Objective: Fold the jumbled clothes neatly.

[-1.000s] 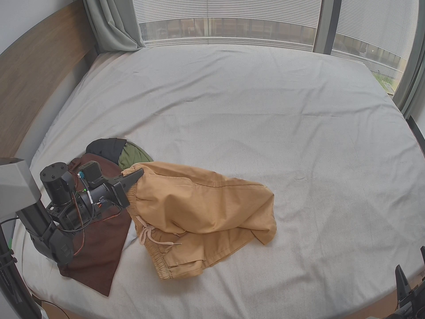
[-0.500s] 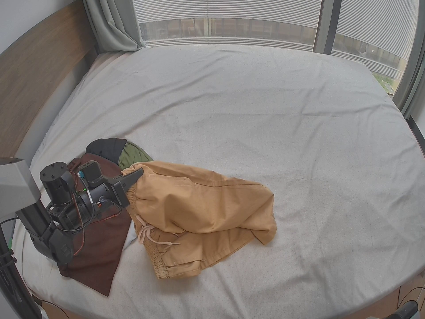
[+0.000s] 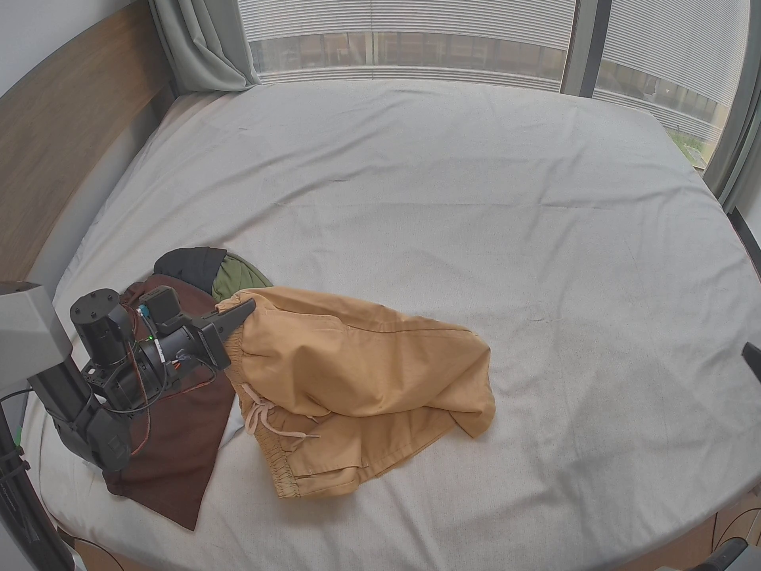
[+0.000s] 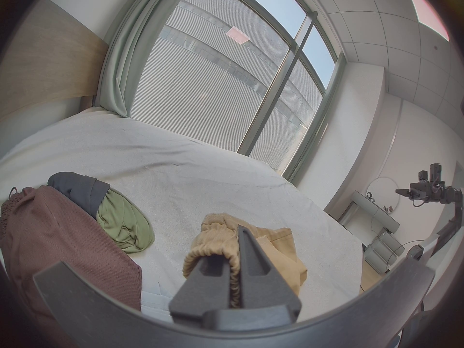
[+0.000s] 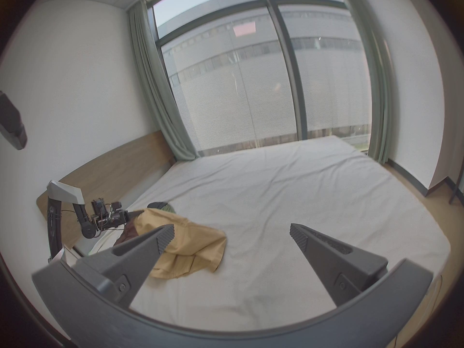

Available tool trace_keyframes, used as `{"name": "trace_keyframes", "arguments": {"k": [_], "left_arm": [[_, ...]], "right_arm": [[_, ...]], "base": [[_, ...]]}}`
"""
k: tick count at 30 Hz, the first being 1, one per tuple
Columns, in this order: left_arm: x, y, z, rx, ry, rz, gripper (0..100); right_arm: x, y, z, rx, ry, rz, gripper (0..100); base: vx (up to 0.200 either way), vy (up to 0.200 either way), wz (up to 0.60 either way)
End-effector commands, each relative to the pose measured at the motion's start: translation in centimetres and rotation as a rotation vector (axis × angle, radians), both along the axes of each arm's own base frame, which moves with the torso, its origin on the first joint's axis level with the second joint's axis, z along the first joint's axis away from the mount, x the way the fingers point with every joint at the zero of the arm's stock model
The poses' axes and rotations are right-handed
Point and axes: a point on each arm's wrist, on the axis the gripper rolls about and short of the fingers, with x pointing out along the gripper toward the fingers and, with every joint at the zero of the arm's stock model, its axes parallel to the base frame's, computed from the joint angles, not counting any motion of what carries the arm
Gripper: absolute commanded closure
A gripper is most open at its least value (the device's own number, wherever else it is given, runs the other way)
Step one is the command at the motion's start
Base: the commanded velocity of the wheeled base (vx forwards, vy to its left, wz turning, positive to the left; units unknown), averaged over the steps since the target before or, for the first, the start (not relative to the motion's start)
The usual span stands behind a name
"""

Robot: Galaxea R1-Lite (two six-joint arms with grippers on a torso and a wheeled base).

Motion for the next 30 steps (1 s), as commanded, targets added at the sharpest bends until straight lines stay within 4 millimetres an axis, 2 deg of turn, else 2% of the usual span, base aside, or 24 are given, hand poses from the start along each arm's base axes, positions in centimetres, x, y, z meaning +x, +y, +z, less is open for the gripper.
{"name": "trace_keyframes", "arguments": {"k": [1, 10, 11, 14, 15, 16, 25, 30], "left_arm": [[0.1, 0.1, 0.1, -0.003, -0.006, 0.0, 100], [-0.1, 0.1, 0.0, -0.002, 0.002, 0.001, 100], [-0.1, 0.1, 0.0, -0.002, 0.002, 0.001, 100], [0.1, 0.1, 0.1, -0.001, -0.005, 0.004, 100], [0.1, 0.1, 0.1, -0.001, -0.005, 0.004, 100], [0.1, 0.1, 0.1, -0.001, -0.005, 0.006, 100], [0.4, 0.0, -0.1, -0.001, -0.004, 0.004, 100], [0.4, 0.1, 0.1, -0.003, -0.009, 0.008, 100]], "right_arm": [[4.0, 0.4, -0.8, 0.004, 0.159, 0.059, 0], [7.9, 1.0, -2.1, 0.037, 0.294, 0.22, 0], [7.9, 1.0, -2.1, 0.037, 0.294, 0.22, 0], [9.9, 1.3, -2.7, 0.048, 0.293, 0.253, 0], [9.9, 1.3, -2.7, 0.048, 0.293, 0.253, 0], [10.9, 1.4, -3.1, 0.052, 0.294, 0.268, 0], [13.9, 2.6, -6.1, 0.094, 0.343, 0.311, 0], [15.8, 3.9, -6.8, 0.182, 0.347, 0.342, 0]], "base": [[0.0, 0.0, 0.0], [0.0, 0.0, 0.0], [0.0, 0.0, 0.0], [0.0, 0.0, 0.0], [0.0, 0.0, 0.0], [0.0, 0.0, 0.0], [0.0, 0.0, 0.0], [0.0, 0.0, 0.0]]}}
